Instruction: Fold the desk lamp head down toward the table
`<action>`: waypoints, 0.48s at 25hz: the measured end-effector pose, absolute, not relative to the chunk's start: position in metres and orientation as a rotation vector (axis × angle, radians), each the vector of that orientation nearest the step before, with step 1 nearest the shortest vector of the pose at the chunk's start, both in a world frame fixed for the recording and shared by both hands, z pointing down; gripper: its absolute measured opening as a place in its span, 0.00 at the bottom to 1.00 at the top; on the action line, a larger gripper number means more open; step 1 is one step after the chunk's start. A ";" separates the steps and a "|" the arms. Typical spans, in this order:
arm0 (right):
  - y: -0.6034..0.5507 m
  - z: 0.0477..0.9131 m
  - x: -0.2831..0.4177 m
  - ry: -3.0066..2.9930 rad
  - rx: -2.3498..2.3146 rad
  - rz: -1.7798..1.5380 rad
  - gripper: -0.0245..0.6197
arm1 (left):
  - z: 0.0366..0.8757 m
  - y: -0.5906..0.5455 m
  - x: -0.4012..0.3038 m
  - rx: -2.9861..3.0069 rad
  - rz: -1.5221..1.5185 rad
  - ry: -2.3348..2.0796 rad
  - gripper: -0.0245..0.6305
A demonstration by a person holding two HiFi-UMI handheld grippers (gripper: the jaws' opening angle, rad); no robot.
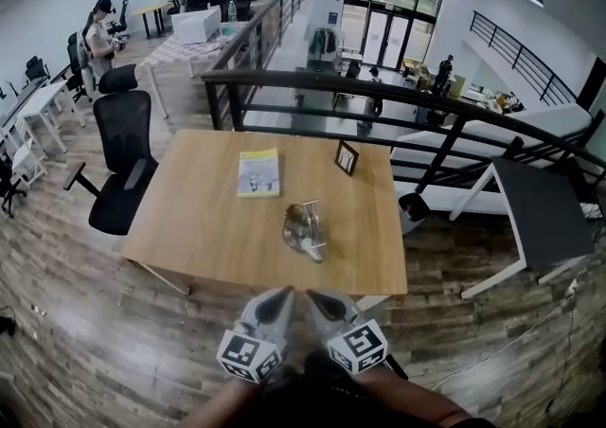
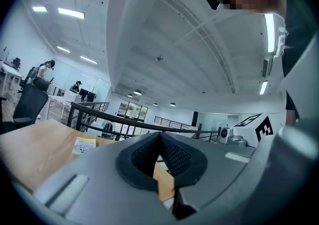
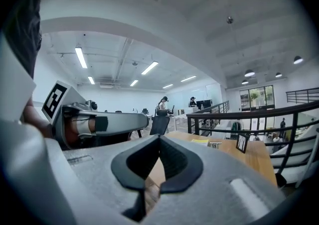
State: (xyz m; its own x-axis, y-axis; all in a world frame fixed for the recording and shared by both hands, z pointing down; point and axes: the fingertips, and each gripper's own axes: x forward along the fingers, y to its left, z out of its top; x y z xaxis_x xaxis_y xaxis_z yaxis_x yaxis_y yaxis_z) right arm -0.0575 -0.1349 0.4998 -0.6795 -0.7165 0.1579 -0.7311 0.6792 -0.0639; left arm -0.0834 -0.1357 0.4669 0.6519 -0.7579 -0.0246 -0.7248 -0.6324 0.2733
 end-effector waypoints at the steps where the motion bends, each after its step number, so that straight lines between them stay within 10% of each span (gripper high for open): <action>1: -0.129 0.498 -0.054 -2.766 1.209 0.185 0.04 | 0.465 -0.131 -0.080 2.637 -0.203 -1.189 0.04; 12: -0.077 0.471 -0.015 -2.809 1.256 0.112 0.04 | 0.446 -0.082 -0.033 2.707 -0.241 -1.155 0.04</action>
